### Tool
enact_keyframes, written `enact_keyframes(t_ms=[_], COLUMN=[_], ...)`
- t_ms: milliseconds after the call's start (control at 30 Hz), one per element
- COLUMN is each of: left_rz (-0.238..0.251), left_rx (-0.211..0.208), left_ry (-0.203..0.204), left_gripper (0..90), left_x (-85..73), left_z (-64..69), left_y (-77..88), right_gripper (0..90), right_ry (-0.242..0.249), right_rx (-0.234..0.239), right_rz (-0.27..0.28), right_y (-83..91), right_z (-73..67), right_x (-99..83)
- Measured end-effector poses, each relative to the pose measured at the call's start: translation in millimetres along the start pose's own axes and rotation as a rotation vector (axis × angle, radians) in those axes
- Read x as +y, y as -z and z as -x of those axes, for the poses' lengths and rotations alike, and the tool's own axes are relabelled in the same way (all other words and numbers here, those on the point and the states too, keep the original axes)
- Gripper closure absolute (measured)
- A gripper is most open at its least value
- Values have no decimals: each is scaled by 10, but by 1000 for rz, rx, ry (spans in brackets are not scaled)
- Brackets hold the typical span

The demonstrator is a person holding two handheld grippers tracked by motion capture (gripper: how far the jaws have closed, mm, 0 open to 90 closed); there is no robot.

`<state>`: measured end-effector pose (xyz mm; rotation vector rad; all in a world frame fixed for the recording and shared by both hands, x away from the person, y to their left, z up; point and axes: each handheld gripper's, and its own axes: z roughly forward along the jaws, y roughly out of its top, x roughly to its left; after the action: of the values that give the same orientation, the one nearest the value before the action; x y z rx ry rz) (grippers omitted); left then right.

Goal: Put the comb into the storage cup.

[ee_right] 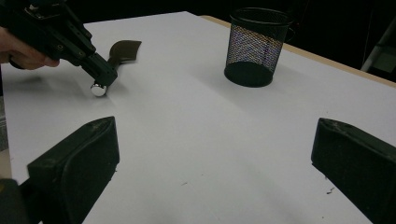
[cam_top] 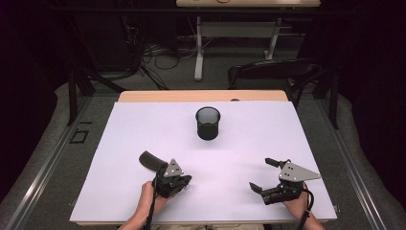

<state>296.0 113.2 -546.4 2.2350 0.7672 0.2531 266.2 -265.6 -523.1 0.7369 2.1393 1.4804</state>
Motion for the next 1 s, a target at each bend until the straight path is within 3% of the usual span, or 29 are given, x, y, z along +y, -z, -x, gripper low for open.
enact_keyframes(t_ms=[1000], left_rz=[-51], left_rx=[0], left_ry=[-2], left_gripper=[900], left_x=[-91], left_z=[-48], left_y=[109], right_gripper=[8], right_ry=[-4], right_rx=[1], right_rz=[-5], right_y=[0], right_z=[-6], right_x=[-1])
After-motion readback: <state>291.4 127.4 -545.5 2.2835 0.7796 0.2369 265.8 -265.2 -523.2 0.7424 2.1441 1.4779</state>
